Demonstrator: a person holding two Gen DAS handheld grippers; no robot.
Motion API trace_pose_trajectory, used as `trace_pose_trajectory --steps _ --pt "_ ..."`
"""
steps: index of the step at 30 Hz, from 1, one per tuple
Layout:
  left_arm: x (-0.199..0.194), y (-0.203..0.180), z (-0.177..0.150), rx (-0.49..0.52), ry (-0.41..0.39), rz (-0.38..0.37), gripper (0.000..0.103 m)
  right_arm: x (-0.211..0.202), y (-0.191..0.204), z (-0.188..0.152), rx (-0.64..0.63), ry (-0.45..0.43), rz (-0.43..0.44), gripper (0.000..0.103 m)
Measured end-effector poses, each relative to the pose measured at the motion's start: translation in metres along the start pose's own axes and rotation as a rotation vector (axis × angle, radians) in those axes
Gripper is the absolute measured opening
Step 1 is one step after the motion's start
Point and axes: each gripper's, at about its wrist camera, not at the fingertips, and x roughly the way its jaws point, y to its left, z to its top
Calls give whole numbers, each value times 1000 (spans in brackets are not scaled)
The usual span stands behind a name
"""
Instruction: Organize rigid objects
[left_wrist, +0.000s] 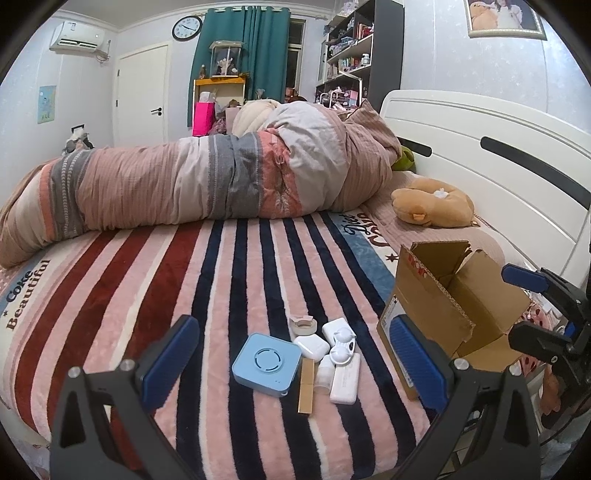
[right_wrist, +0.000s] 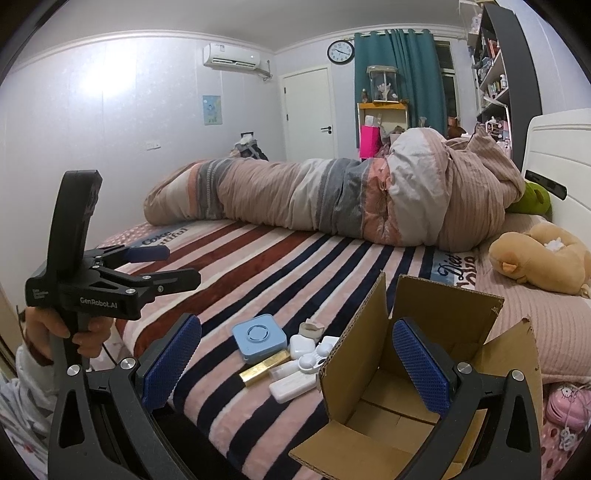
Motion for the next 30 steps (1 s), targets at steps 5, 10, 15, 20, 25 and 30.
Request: trace_pose_trajectory --steps 5,10,15,20,25,30 --pt "0 -1 0 0 -1 4 103 0 1 0 0 0 0 103" --pt "0 -2 1 1 -1 5 103 1 1 0 1 1 3 103" --pt "1 1 2 -3 0 4 103 2 4 -2 7 2 17 103" --pt "2 3 2 -5 2 0 103 2 5 -1 10 -1 23 103" --pt "2 5 1 -7 1 -6 103 1 5 0 14 -2 25 103" --pt "2 5 0 -5 2 -12 103 1 5 -2 21 1 25 103"
